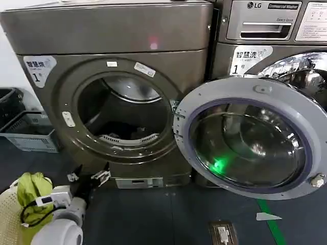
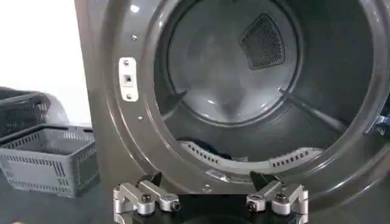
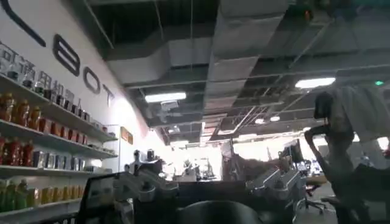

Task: Grasp the clothes from the dryer.

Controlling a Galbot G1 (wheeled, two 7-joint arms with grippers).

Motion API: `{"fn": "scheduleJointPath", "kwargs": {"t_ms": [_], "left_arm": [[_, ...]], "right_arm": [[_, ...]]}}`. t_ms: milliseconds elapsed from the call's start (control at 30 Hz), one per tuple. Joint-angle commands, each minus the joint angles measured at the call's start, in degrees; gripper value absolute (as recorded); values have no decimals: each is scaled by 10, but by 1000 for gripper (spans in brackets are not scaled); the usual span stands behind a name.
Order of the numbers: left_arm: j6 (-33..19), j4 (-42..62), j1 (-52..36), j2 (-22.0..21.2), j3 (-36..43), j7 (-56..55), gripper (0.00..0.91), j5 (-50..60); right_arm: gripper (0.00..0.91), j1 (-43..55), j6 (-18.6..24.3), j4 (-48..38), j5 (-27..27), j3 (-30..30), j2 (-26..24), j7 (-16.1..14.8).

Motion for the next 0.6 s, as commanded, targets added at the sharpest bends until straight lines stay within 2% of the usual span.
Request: {"fn": "scheduleJointPath", "kwargs": {"t_ms": [33,600], "left_arm": [[28,-1,-3,1,0,-1,907,0],[28,10,-7,3,4,1,907,2]], "right_arm": [[907,0,3,0,1,1,0,1],[907,4,4,5,0,-4,5,0]]}}
